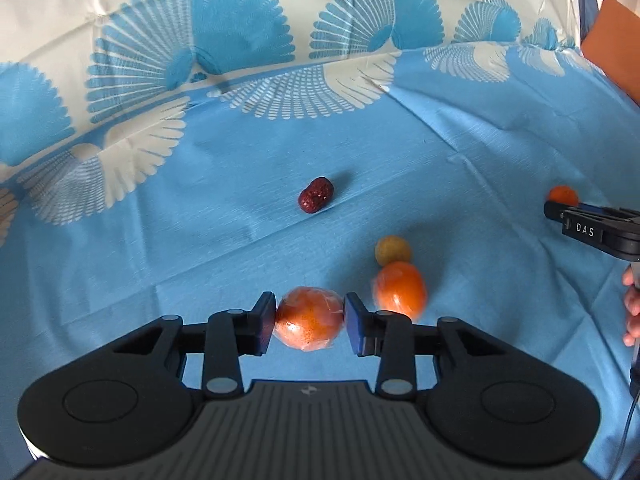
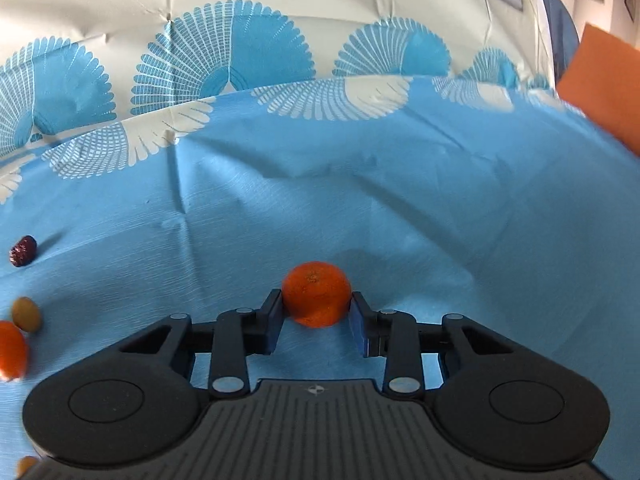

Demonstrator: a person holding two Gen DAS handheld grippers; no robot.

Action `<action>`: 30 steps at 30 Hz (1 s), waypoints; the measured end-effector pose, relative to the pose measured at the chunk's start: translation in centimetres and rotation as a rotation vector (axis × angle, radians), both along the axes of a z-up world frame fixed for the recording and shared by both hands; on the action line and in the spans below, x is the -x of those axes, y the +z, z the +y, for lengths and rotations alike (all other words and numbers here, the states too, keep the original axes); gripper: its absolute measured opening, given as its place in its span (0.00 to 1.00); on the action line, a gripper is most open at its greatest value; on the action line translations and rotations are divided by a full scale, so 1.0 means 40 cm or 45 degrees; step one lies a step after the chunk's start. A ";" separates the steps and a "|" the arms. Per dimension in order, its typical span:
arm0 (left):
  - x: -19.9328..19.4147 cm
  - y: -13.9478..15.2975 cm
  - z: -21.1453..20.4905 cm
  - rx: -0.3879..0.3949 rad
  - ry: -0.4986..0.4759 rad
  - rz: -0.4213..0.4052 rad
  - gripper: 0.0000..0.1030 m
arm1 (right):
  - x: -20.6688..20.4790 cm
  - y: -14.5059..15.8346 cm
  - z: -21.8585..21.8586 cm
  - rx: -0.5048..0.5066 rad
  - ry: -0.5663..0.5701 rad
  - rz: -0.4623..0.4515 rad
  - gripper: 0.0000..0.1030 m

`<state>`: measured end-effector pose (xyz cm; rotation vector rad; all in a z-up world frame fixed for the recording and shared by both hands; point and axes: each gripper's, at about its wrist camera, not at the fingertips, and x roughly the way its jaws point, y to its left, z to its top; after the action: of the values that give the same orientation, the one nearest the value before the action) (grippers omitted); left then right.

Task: Organize fruits
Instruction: 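Grasp a wrapped orange fruit with the left tool while the right tool grasps a tangerine, then carry the wrapped fruit and tangerine to the plate and release both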

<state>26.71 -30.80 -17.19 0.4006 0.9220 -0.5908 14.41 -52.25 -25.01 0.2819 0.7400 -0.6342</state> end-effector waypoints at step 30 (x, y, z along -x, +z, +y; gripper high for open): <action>0.667 0.468 0.732 0.192 0.484 -0.038 0.40 | 0.585 0.535 0.834 0.008 0.843 -0.281 0.35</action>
<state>0.04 -1.53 1.51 0.0927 0.8897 -0.3021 -8.98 -18.88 -3.63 0.0854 0.5704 0.0236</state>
